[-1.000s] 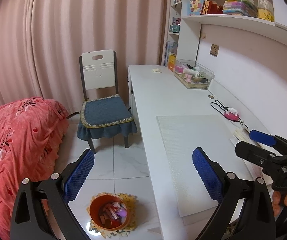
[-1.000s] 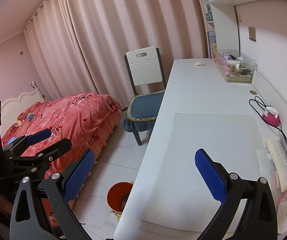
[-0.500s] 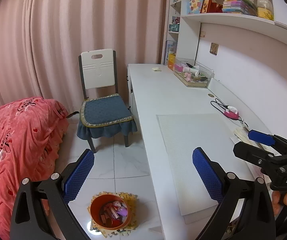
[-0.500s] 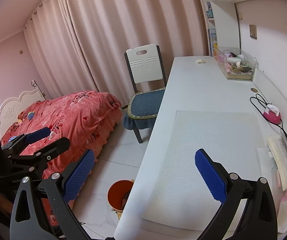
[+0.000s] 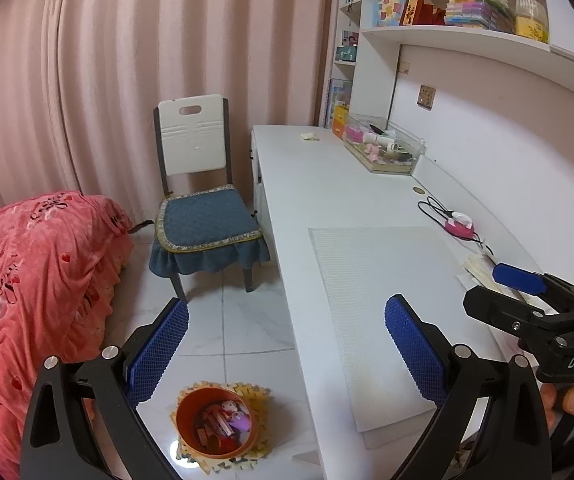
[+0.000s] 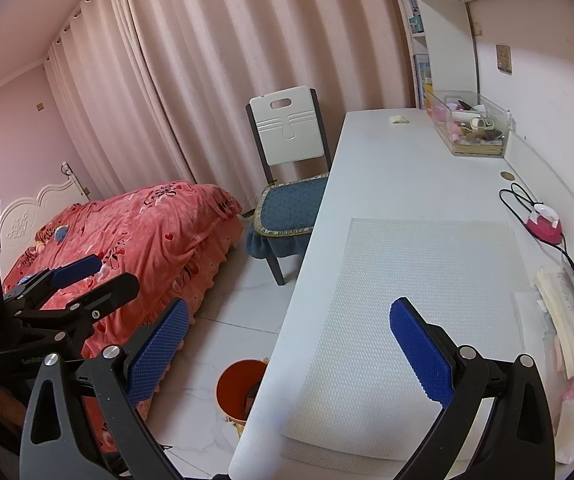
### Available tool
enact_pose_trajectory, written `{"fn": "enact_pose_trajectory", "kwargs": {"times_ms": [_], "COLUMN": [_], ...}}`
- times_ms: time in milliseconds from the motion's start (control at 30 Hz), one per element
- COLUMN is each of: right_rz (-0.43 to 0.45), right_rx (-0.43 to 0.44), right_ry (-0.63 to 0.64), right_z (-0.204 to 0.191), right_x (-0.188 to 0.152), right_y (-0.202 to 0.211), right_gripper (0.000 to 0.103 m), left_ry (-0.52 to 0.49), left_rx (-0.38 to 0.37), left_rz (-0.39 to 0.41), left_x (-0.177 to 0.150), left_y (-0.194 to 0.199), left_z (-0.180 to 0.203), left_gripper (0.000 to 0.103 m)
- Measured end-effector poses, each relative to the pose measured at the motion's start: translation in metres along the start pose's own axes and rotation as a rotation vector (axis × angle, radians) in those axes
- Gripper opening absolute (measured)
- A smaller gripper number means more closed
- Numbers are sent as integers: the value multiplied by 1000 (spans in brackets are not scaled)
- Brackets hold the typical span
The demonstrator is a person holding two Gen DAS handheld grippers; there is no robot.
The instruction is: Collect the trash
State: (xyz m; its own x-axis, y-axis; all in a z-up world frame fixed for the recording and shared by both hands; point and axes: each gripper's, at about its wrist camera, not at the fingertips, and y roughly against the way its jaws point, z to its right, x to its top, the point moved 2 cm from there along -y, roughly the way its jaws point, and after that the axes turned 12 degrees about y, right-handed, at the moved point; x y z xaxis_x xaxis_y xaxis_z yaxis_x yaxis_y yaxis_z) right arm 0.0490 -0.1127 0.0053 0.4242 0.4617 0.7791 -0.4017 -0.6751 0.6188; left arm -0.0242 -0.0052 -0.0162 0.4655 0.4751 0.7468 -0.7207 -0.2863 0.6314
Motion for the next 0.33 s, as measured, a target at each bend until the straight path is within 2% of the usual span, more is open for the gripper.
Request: {"fn": "enact_pose_trajectory", "kwargs": {"times_ms": [333], "right_rz": [-4], "right_rx": [-3], "right_ry": [-8], "right_z": [0], "right_x": [-4], "right_y": [-1], "right_gripper": [99], "left_ry": [-24], "left_rx": [15], "left_rz": [-33], "left_x": [-1], "left_y": [-7], "left_z": [0], "left_gripper": [97]}}
